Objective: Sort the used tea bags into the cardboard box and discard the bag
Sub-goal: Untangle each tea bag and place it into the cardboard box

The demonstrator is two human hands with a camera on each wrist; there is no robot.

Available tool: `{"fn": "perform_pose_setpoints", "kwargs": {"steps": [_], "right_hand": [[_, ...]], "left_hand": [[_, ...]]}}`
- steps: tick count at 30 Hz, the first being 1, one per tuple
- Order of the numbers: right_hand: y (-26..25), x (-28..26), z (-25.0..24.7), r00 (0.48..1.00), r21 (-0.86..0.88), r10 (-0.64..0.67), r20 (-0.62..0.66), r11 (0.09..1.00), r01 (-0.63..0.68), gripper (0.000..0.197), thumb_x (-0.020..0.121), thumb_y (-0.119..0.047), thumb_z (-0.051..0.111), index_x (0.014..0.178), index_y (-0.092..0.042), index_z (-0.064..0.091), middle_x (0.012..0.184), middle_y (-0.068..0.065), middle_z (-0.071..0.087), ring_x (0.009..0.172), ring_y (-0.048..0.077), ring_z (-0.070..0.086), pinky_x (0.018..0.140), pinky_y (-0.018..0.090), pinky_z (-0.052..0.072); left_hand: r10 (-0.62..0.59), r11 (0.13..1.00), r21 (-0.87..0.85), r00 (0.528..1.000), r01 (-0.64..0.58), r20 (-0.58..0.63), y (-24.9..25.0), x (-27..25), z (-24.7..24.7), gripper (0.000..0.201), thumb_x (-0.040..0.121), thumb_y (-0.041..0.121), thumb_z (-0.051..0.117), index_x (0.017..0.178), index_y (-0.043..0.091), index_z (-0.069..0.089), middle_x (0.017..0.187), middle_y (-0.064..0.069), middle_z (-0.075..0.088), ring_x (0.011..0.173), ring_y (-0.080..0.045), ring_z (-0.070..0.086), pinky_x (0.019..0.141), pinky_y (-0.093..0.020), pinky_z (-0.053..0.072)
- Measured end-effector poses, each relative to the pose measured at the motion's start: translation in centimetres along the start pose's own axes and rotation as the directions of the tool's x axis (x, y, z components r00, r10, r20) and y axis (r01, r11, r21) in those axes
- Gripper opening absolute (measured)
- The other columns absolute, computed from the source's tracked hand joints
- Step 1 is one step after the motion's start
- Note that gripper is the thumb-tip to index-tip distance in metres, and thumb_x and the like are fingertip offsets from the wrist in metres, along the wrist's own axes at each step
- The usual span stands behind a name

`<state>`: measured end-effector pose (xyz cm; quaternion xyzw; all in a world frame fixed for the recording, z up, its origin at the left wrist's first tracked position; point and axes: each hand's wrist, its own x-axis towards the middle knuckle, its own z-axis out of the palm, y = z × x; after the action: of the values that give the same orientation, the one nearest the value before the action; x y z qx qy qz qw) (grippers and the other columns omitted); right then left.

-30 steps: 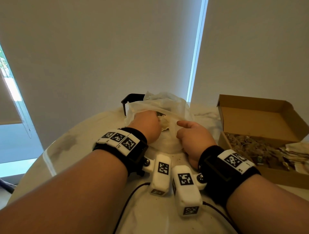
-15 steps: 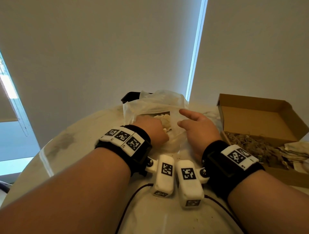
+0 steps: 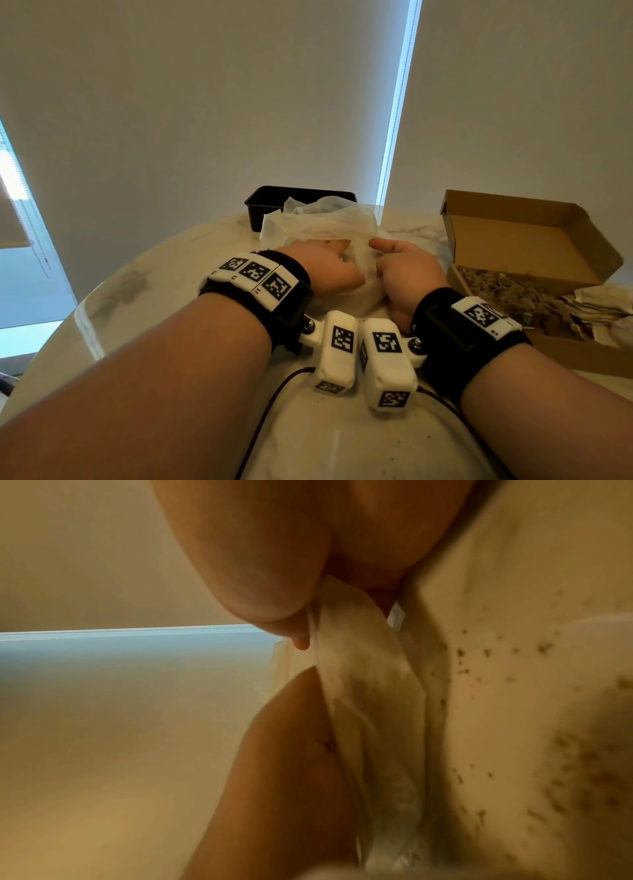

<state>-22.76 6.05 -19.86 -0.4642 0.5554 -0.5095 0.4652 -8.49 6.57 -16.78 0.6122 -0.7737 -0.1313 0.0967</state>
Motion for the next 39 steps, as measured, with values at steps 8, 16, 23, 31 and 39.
{"fn": "perform_pose_setpoints", "kwargs": {"steps": [8,16,23,31,39], "right_hand": [[0.0,-0.3,0.2,1.0,-0.016,-0.006,0.01,1.0,0.006,0.043,0.093,-0.001,0.045,0.109,-0.034,0.068,0.11,0.005,0.067,0.1,0.034,0.068,0.085,0.056,0.059],[-0.1,-0.6,0.1,0.999,-0.033,-0.012,0.05,0.999,0.014,0.043,0.093,0.002,0.044,0.11,-0.03,0.068,0.113,0.001,0.064,0.101,0.034,0.067,0.087,0.053,0.058],[-0.1,-0.4,0.0,0.999,-0.023,-0.006,0.04,1.0,0.007,0.045,0.092,0.003,0.044,0.111,-0.03,0.067,0.115,0.002,0.063,0.101,0.03,0.066,0.088,0.05,0.059],[-0.3,-0.5,-0.1,0.999,-0.03,0.018,0.03,0.999,-0.017,0.045,0.093,0.002,0.045,0.117,-0.03,0.065,0.114,0.003,0.062,0.1,0.029,0.066,0.088,0.049,0.058],[-0.7,-1.1,-0.4,1.0,-0.008,0.014,0.01,1.0,-0.014,0.046,0.092,-0.006,0.051,0.131,-0.029,0.06,0.12,-0.001,0.06,0.112,0.023,0.057,0.1,0.047,0.05]], "left_hand": [[-0.099,0.994,-0.053,0.995,0.1,0.015,0.3,0.4,0.0,0.028,0.096,0.037,0.045,0.118,0.023,0.055,0.109,-0.005,0.062,0.098,-0.022,0.059,0.091,-0.039,0.046],[-0.1,0.988,0.123,0.993,0.092,0.055,0.2,0.3,0.1,0.053,0.102,0.044,0.044,0.148,0.018,0.042,0.148,-0.008,0.047,0.134,-0.026,0.044,0.109,-0.039,0.034],[-0.132,0.99,0.049,0.991,0.131,0.02,0.6,0.2,0.3,0.052,0.105,0.037,0.044,0.15,0.011,0.037,0.152,-0.012,0.042,0.135,-0.024,0.044,0.105,-0.032,0.035],[-0.081,0.971,0.226,0.996,0.073,0.03,1.7,-1.4,-1.3,0.037,0.093,0.037,0.058,0.123,0.016,0.059,0.107,-0.001,0.061,0.096,-0.02,0.059,0.08,-0.032,0.047],[0.033,0.976,0.216,0.999,-0.024,-0.038,2.8,-0.9,-1.9,0.032,0.097,0.025,0.058,0.127,0.015,0.054,0.11,-0.003,0.06,0.103,-0.02,0.057,0.091,-0.031,0.045]]}}
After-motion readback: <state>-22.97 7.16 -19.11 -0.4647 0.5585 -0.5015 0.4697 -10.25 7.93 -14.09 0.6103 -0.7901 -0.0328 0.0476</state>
